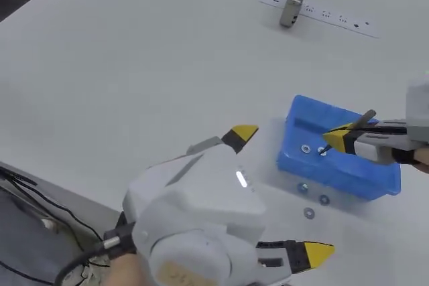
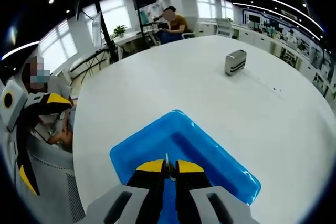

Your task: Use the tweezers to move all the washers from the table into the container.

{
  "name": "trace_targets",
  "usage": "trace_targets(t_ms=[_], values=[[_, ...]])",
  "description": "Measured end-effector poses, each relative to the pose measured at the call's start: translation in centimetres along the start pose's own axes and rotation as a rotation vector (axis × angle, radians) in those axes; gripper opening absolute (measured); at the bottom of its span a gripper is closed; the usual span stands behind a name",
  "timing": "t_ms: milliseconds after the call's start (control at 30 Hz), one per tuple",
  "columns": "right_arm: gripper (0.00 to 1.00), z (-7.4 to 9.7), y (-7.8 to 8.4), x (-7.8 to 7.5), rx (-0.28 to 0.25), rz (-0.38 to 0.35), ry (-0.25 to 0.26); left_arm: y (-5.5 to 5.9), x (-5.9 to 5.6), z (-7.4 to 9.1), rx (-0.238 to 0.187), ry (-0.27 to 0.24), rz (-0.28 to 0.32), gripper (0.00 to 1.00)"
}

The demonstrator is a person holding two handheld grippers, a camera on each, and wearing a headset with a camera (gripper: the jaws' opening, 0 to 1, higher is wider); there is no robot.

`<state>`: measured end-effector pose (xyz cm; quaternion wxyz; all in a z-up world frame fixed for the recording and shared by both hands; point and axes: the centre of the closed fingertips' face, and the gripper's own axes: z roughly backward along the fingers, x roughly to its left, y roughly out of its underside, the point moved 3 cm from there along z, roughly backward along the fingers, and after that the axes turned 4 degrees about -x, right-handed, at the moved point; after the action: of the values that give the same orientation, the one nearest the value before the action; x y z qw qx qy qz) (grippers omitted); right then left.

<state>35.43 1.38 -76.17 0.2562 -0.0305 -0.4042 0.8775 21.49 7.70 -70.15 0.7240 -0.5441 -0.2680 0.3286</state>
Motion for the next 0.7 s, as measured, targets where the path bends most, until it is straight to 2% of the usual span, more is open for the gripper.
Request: trace_targets(t_ms=[367,433,500,633,700], values=[[0.04,0.3,0.3,-0.1,0.0,0.027,0.022,0.0,0.0,0.0,0.003,0.001,0.005,0.92],[0.04,0.7,0.3,-0.1,-0.021,-0.011,0.035,0.0,0.0,0.0,0.001,0.0,0.005,0.92],[0.04,1.1,0.1,0.1,-0.047,-0.029,0.027,0.1,0.1,0.0,0.003,-0.003,0.007,0.92],[0.04,2.0,0.0,0.3,-0.054,-0.033,0.035,0.1,0.1,0.0,0.002,-0.002,0.01,0.92],[0.03,2.8,-0.5,0.9,-0.08,-0.047,0.021,0.0,0.0,0.1,-0.005,0.001,0.01,0.92]])
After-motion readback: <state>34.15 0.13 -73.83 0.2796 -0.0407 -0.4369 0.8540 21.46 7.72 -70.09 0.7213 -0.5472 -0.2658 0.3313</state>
